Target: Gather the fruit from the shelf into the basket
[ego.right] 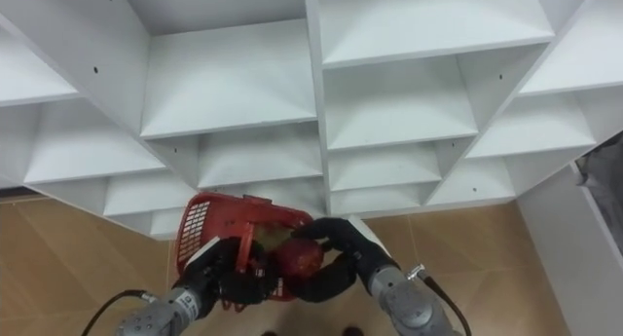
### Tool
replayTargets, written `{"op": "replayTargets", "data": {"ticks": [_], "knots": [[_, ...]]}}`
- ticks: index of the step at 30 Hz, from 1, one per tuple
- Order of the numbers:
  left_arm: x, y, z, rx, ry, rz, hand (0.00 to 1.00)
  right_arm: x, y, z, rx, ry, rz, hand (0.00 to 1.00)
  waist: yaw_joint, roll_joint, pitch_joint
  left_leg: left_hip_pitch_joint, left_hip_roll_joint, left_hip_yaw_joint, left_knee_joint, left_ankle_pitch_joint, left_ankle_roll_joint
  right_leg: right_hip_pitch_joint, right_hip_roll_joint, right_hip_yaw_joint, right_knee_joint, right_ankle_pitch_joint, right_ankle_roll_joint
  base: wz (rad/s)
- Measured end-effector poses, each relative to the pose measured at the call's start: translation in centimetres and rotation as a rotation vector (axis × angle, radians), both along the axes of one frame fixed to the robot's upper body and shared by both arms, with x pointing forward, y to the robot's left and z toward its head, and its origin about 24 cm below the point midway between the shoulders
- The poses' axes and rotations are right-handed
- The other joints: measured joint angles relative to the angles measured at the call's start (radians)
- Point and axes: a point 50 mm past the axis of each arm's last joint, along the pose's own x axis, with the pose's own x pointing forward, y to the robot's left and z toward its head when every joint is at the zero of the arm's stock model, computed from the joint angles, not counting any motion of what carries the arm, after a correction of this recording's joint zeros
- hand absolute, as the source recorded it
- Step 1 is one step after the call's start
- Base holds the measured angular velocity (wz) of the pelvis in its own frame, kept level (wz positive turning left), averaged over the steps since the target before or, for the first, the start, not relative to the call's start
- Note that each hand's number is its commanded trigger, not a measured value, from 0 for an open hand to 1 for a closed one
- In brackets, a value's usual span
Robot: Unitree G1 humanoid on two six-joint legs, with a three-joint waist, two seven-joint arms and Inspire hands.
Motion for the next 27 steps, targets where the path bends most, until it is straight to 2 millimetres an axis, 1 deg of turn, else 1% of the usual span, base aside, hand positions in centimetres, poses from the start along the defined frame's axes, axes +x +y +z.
{"op": "replayTargets", "data": {"ticks": [8,13,21,27], "knots": [[-0.1,-0.1,0.0,-0.008,0.005,-0.009,1.00,0.0,-0.1,0.0,-0.006,0.000,-0.001,1.00,0.001,0.000,0.0000,-0.003,-0.001,-0.002,0.001,0.000,0.000,-0.001,-0.001,-0.006,0.000,0.000,0.000,0.00],[-0.1,-0.2,0.0,-0.056,0.017,0.017,1.00,0.2,-0.3,0.0,-0.007,-0.003,-0.006,1.00,0.000,0.000,-0.0001,-0.003,-0.001,-0.003,0.001,0.000,0.000,-0.001,-0.001,-0.005,0.000,0.000,0.000,0.00],[-0.1,-0.5,0.1,-0.082,0.023,-0.005,1.00,0.2,-0.6,-0.4,-0.023,0.023,-0.015,1.00,0.000,-0.001,-0.0002,-0.003,0.000,0.000,0.001,0.000,0.000,-0.001,-0.002,-0.002,0.000,0.000,0.000,0.00],[0.3,-1.6,0.4,-0.114,0.019,-0.055,1.00,0.0,-1.1,-1.1,-0.057,0.047,-0.045,1.00,-0.002,-0.004,0.0004,-0.003,-0.001,0.000,0.000,0.001,0.002,-0.001,-0.003,-0.002,0.000,0.000,0.000,0.00]]}}
